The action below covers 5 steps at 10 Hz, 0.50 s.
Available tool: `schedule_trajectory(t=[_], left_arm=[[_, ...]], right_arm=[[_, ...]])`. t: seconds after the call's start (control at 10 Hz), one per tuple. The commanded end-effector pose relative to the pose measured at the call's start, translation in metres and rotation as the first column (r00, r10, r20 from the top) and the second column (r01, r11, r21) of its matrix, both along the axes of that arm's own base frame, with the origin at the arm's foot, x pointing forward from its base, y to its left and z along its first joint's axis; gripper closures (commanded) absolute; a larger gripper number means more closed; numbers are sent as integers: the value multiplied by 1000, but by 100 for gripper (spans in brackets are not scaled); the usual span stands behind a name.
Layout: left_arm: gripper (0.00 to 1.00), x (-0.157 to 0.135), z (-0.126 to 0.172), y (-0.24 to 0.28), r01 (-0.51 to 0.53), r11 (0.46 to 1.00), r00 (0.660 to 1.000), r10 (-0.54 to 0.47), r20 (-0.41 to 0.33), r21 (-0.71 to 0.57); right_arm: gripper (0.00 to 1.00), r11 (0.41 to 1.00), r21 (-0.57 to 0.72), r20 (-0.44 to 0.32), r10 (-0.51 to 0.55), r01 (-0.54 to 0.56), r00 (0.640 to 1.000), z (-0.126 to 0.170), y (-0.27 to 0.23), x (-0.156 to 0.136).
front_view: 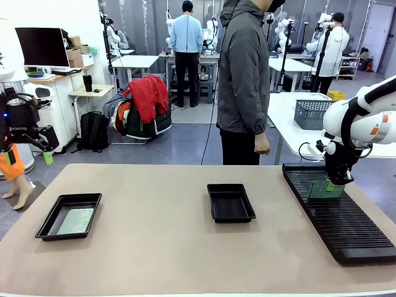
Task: Inspect and transfer BCBs to ESD trays.
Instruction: Pick up the Blank PCB from the PCB Rack and place it in the right ESD tray.
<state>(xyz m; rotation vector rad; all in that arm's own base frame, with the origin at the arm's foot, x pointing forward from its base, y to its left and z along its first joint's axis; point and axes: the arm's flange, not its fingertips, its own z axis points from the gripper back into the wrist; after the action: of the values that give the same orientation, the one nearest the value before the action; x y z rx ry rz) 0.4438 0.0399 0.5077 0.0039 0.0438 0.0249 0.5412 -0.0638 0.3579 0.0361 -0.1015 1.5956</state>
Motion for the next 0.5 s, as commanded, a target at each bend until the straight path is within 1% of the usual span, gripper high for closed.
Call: schedule_trajectory(t=[0.0, 0.1, 0.2, 0.4], left_arm=[[0, 0, -1, 0, 0, 1000, 1000, 0, 5, -1], [0, 0, -1, 0, 0, 1000, 1000, 0, 5, -1], [0, 0, -1, 0, 0, 1000, 1000, 0, 5, -1], [0, 0, -1, 0, 0, 1000, 1000, 0, 5, -1]], right_arm=[[100, 1000, 0, 2, 2, -2, 1000, -1, 0, 0], [100, 1000, 0, 2, 2, -2, 1000, -1, 0, 0], [97, 1000, 0, 0, 0, 0, 1000, 0, 0, 0], [97, 999, -14, 6, -35, 35, 999, 35, 4, -8]])
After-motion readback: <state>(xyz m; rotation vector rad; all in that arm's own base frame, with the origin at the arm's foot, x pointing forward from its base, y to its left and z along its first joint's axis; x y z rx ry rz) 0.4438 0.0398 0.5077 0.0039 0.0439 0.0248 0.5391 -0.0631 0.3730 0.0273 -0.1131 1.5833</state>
